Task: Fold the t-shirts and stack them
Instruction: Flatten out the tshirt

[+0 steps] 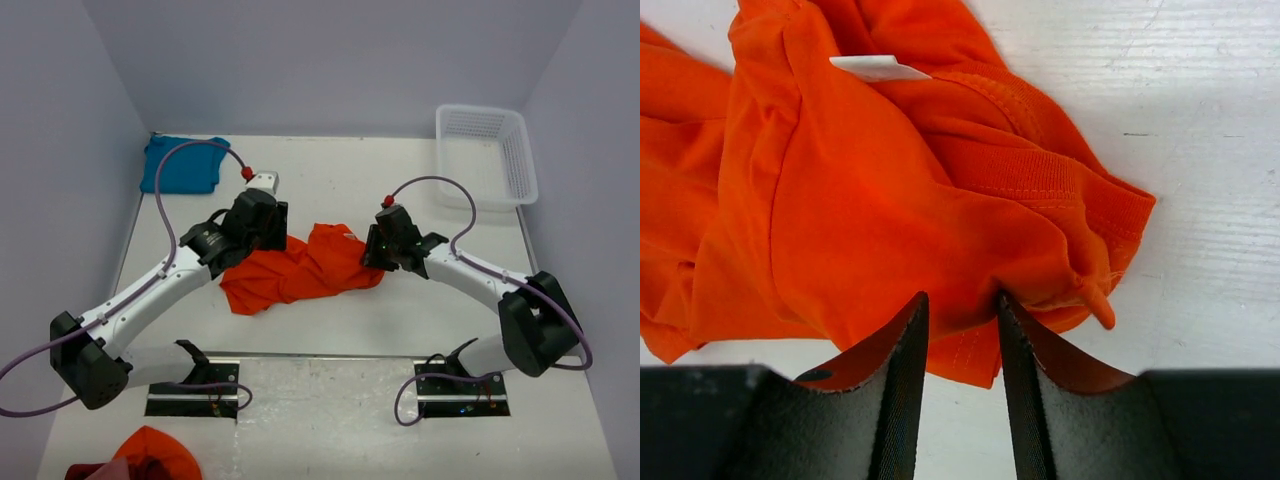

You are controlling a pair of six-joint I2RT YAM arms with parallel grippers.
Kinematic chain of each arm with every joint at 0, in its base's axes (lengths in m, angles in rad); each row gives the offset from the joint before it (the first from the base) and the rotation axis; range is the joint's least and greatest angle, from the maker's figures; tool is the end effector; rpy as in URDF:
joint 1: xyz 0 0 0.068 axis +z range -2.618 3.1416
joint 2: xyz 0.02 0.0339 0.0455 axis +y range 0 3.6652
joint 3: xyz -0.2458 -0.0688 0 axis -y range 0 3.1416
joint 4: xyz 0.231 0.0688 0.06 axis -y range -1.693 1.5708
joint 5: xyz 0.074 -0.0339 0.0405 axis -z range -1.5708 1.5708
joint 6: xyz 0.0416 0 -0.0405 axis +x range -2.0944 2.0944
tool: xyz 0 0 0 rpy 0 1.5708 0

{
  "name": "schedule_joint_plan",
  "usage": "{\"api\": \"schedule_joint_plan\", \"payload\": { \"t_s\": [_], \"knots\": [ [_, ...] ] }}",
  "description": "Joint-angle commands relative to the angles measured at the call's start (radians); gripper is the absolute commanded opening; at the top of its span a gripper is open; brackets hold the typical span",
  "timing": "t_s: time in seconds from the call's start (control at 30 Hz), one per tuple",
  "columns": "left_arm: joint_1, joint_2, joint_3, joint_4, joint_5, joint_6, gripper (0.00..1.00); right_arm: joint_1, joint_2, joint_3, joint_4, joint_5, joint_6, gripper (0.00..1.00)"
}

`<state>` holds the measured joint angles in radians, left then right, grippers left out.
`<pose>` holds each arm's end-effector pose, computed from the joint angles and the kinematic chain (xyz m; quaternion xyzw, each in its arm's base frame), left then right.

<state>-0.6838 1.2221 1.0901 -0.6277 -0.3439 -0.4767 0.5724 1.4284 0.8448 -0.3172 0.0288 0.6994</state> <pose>0.2065 -0.1502 0.2956 0.0264 0.9075 -0.0816 0.4113 0.2383 0.1521 0.1890 0.0646 0.9421 0.1843 0.2726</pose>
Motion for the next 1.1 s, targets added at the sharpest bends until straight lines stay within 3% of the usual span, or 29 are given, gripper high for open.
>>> {"api": "schedule_joint_plan", "payload": {
  "t_s": [0.0, 0.13, 0.27, 0.4, 0.63, 0.73, 0.77, 0.87, 0.93, 1.07],
  "knots": [
    [0.0, -0.033, -0.007, 0.036, 0.002, -0.017, 0.64, 0.007, -0.042, -0.026, 0.087, -0.023, 0.04, 0.35],
    [0.0, -0.03, -0.032, 0.042, 0.002, -0.016, 0.63, 0.017, -0.071, -0.067, 0.096, -0.015, 0.04, 0.35],
    [0.0, -0.019, -0.084, 0.048, 0.009, -0.028, 0.68, 0.017, -0.049, -0.064, 0.092, -0.023, 0.025, 0.47],
    [0.0, -0.015, -0.134, 0.059, 0.022, -0.049, 0.72, 0.017, -0.003, -0.04, 0.096, -0.014, 0.014, 0.49],
    [0.0, -0.055, -0.168, 0.054, 0.019, -0.059, 0.72, 0.017, 0.095, 0.011, 0.121, -0.023, 0.009, 0.32],
    [0.0, -0.072, -0.182, 0.037, 0.003, -0.088, 0.72, 0.017, 0.128, 0.037, 0.124, -0.023, 0.006, 0.14],
    [0.0, -0.073, -0.187, 0.031, 0.0, -0.098, 0.72, 0.018, 0.133, 0.043, 0.122, -0.023, 0.002, 0.0],
    [-0.002, -0.099, -0.222, 0.025, -0.006, -0.148, 0.74, 0.017, 0.098, 0.065, 0.104, -0.009, -0.029, 0.0],
    [-0.003, -0.137, -0.277, 0.043, 0.003, -0.193, 0.81, 0.026, 0.066, 0.115, 0.061, 0.04, -0.052, 0.0],
    [-0.003, -0.19, -0.406, 0.115, 0.068, -0.258, 0.83, 0.029, -0.04, 0.243, -0.084, 0.082, -0.144, 0.0]
  ]
}}
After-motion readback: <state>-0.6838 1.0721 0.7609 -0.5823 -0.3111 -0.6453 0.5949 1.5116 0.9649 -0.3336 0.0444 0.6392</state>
